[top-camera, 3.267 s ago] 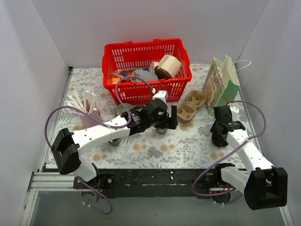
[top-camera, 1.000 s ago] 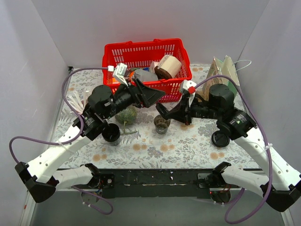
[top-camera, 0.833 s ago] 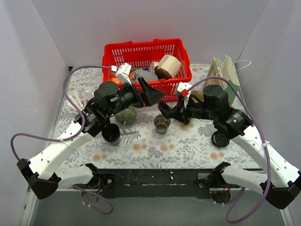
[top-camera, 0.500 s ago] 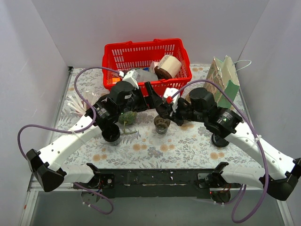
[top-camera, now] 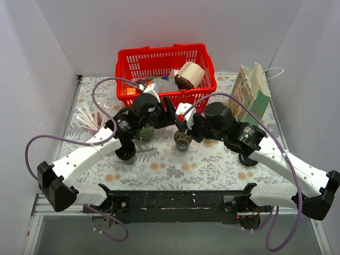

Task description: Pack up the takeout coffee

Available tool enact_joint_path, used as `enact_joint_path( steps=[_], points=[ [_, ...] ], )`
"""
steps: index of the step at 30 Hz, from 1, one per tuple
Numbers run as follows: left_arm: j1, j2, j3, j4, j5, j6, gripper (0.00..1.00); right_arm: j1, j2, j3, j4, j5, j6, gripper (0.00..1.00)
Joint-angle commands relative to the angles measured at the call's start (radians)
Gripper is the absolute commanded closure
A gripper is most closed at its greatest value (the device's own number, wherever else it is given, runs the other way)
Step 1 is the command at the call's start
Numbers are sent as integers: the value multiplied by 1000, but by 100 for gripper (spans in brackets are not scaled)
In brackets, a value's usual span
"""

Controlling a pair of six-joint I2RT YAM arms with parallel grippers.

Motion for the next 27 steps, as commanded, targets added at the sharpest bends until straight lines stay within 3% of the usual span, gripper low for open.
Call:
enact_joint_path(
  steps=[1,6,10,15,17,22,24,27],
  points=[
    [3,13,-6,-9,23,-7,47,19,2,43,14,37,-19,99],
    [3,14,-20,11,24,-25,80,26,20,40,15,37,-25,99],
    [3,17,-25,18,21,-31,99,34,51,32,20,66,-25,99],
    [3,14,-29,18,-23,-24,100,40,71,26,44,87,3,95],
    [3,7,-41,31,-63,10,100,40,65,29,52,103,58,78],
    [3,-38,-112,120,-111,97,100,40,17,32,94,207,239,20],
    [3,-81,-146,169,-98,185,100,39,-21,26,98,254,325,8],
    [3,-156,-253,327,-94,313,100,31,-72,8,114,279,429,5]
  ],
)
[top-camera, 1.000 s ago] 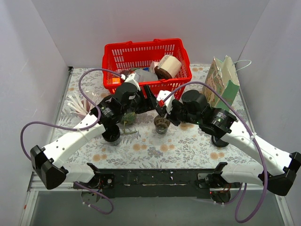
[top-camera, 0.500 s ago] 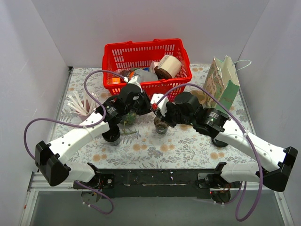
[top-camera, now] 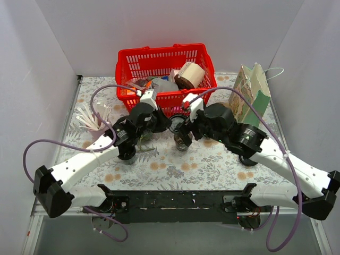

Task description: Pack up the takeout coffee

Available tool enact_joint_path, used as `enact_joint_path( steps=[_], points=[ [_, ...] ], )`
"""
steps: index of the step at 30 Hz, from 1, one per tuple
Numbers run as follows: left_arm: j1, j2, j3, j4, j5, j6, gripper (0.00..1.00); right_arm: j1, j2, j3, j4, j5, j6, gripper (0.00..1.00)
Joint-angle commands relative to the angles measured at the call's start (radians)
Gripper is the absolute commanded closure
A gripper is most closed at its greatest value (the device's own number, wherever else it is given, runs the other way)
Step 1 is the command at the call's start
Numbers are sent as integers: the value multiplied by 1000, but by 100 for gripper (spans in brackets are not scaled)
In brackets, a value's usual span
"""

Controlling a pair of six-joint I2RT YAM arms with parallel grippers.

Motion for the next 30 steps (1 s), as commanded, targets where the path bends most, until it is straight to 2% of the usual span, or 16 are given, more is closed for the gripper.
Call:
enact_joint_path(
  steps=[1,3,5,6,8,9,10,11,12,14,17,21,24,28,29,30],
  points=[
    [-1,-147,-118,280,-9,233,100,-13,-96,6,69,77,203,4],
    [-1,-220,-236,418,18,328,100,-54,-102,29,17,18,286,4],
    [-1,-266,-360,627,59,499,100,-138,-87,63,-55,-64,350,3],
    [-1,-306,-399,696,101,546,99,-174,-82,65,-67,-205,396,3],
    [-1,-331,-459,891,171,652,97,-293,-73,56,-76,-347,436,3],
    [-1,-333,-532,972,197,716,100,-332,-69,55,-86,-474,450,3],
    [-1,-330,-557,1103,269,828,100,-367,-62,52,-89,-528,478,3],
    [-1,-326,-576,1134,303,887,100,-425,-62,46,-84,-578,490,3],
    [-1,-322,-577,1138,334,951,100,-447,-65,11,-31,-697,489,4],
    [-3,-311,-567,1091,441,1118,100,-493,-75,-32,34,-817,530,6],
    [-1,-294,-576,1161,459,1206,100,-542,-56,-73,74,-1031,607,9],
    [-1,-287,-617,1312,497,1330,100,-580,-18,-78,17,-1097,653,9],
    [-1,-268,-600,1312,546,1422,100,-602,-18,-70,2,-1063,667,9],
    [-1,-274,-548,1267,531,1392,100,-623,-93,-119,182,-1067,699,9],
    [-1,-279,-560,1290,522,1384,100,-627,-107,-138,224,-1052,703,8],
    [-1,-277,-579,1388,520,1355,100,-633,-116,-144,241,-1054,720,7]
  ],
)
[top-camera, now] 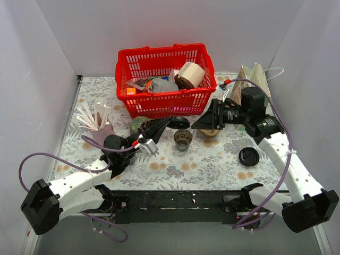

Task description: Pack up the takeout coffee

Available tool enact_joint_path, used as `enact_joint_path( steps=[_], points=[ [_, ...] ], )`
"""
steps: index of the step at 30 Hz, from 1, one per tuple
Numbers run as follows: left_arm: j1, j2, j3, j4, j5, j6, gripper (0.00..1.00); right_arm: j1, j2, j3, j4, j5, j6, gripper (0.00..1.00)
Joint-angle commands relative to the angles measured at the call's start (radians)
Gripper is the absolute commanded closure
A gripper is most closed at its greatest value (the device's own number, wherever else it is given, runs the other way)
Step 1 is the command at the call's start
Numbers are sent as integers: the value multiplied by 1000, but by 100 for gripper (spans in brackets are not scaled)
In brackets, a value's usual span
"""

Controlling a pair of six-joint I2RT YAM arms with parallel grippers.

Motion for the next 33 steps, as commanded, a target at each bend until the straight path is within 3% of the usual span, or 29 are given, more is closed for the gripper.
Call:
enact_joint_path(
  steps=[1,3,5,7,10,14,17,18,24,28,33],
  points=[
    [0,-4,-5,202,22,21,100,-26,-86,-32,179,-46,68,7],
    [0,36,-55,402,54,81,100,-40,-81,-39,200,-104,119,7],
    [-2,109,-68,463,125,278,100,-55,-75,-41,199,-138,197,7],
    [0,145,-56,480,159,379,100,-72,-81,-30,168,-123,224,7],
    [0,116,8,290,211,429,100,-80,-92,-1,135,-46,249,7],
    [-2,77,35,233,289,416,100,-80,-83,11,90,29,313,4],
    [-2,73,65,86,333,566,100,-81,-39,53,-51,84,286,3],
    [-5,68,71,-2,341,656,100,-80,-32,46,-45,77,306,3],
    [-22,56,114,-127,364,741,100,-80,-81,-38,139,87,490,3],
    [-55,76,163,-297,301,1013,100,-78,-84,-35,167,78,554,3],
    [-81,91,196,-306,298,1029,100,-77,-115,-49,162,70,574,6]
  ],
)
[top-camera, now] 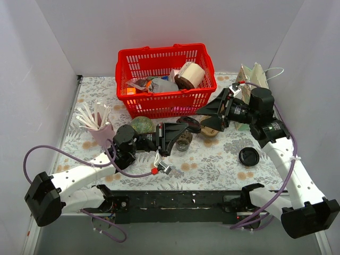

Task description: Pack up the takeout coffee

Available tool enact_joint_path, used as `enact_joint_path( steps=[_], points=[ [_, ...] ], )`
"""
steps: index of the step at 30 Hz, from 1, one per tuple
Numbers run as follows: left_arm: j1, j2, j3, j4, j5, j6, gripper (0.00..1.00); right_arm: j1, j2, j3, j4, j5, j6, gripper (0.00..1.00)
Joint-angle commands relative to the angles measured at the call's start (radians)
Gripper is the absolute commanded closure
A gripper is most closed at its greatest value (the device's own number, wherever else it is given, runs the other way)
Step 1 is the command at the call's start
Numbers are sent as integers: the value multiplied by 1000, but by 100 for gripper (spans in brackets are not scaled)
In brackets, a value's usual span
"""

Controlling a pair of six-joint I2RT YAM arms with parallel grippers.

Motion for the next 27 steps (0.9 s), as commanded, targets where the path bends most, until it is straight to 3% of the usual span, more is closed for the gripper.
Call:
enact_joint_path(
  steps=[1,5,10,16,23,27],
  points=[
    [-22,8,45,-45,-28,110,100,0,-49,-8,43,-9,59,6],
    [-32,37,59,-33,-60,186,100,0,-64,-20,-3,-8,31,7],
    [-51,53,71,4,-70,209,100,6,-82,-85,89,-25,84,9],
    [-64,66,99,27,-88,249,100,8,-70,-83,85,-19,73,9],
    [-68,71,91,-2,-90,281,100,8,-90,-111,204,-17,154,32],
    [-70,94,90,50,-94,269,100,9,-110,-111,239,6,179,34]
  ],
)
